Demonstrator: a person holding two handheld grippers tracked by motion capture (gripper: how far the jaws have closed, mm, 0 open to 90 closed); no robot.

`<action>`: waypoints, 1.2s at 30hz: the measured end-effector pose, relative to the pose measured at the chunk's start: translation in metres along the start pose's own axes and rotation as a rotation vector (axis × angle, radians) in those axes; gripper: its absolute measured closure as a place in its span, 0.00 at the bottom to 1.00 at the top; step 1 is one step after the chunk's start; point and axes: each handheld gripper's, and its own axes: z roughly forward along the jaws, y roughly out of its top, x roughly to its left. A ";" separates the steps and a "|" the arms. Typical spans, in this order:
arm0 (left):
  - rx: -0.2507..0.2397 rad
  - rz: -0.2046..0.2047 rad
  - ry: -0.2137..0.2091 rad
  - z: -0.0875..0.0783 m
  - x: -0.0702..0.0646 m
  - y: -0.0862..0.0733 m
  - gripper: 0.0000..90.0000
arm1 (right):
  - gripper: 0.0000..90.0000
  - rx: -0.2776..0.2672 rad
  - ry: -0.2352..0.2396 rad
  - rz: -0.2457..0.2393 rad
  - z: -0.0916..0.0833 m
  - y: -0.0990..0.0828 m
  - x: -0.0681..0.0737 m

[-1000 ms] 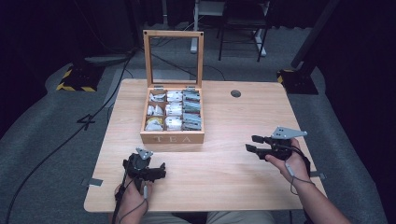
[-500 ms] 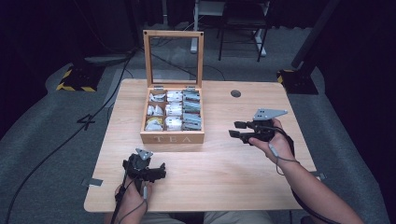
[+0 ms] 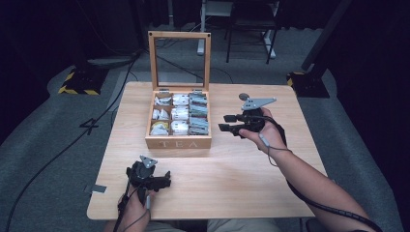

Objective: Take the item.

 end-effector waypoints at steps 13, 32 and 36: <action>0.001 0.003 0.006 0.000 0.000 0.001 0.00 | 0.65 0.076 0.033 -0.021 0.036 0.028 0.002; 0.002 0.000 0.010 0.000 0.000 0.001 0.00 | 0.63 0.117 0.025 -0.041 0.089 0.054 0.007; 0.001 -0.007 0.006 0.001 -0.001 0.002 0.00 | 0.65 0.147 0.045 -0.041 0.100 0.055 0.009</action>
